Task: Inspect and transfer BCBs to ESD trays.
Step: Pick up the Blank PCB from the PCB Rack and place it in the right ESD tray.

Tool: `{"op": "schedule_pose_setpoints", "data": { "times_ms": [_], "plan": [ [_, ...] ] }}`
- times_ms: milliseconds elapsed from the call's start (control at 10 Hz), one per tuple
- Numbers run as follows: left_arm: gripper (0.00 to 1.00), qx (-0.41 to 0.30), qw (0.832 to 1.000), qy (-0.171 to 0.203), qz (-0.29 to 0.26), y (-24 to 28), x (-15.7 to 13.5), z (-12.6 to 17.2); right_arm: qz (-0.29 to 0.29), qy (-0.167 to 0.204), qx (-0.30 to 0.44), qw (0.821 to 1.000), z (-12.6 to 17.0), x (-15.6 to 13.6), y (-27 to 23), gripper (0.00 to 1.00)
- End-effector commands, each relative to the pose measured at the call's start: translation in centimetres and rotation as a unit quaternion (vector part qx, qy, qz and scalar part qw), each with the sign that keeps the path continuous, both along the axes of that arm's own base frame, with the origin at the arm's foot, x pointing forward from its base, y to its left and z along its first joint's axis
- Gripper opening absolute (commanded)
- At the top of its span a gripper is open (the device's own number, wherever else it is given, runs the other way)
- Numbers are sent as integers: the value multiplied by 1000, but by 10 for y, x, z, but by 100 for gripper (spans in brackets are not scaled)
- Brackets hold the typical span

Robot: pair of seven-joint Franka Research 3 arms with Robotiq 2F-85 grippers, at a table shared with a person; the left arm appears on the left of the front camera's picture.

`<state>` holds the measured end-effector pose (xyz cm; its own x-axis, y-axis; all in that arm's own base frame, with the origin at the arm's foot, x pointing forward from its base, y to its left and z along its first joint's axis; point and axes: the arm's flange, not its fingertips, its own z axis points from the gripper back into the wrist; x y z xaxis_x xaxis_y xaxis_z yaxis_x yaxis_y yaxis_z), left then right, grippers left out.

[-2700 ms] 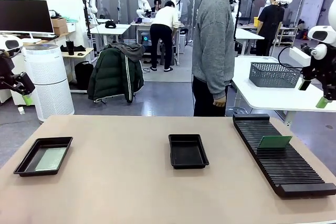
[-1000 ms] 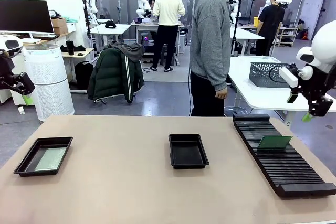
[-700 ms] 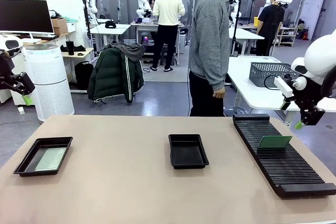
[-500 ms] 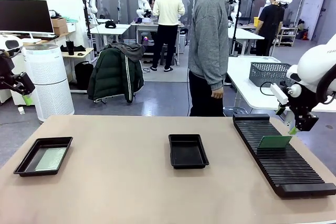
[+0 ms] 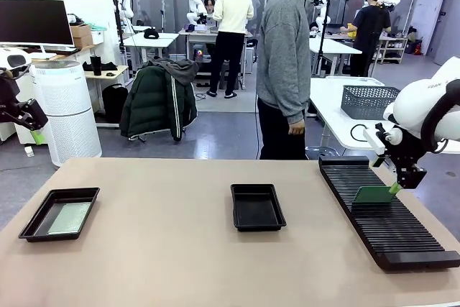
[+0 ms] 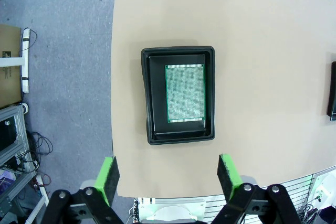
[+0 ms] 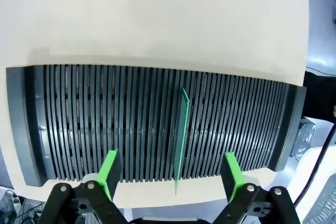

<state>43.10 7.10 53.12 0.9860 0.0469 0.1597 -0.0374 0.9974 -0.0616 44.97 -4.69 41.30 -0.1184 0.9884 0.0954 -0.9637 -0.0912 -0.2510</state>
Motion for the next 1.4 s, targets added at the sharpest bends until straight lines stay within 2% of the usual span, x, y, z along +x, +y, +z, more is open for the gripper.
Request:
{"op": "schedule_pose_setpoints", "data": {
  "times_ms": [0,800,1300],
  "plan": [
    [100,0,1000,-1,-2,1,0,-1,9,-16,-3,1000,-15,5,-5,100],
    [100,0,1000,-1,-2,1,0,-1,-37,-52,-4,998,-52,14,-19,98],
    [100,0,1000,-1,-2,1,0,-1,-49,-56,10,997,-56,14,-23,66]
  ]
}}
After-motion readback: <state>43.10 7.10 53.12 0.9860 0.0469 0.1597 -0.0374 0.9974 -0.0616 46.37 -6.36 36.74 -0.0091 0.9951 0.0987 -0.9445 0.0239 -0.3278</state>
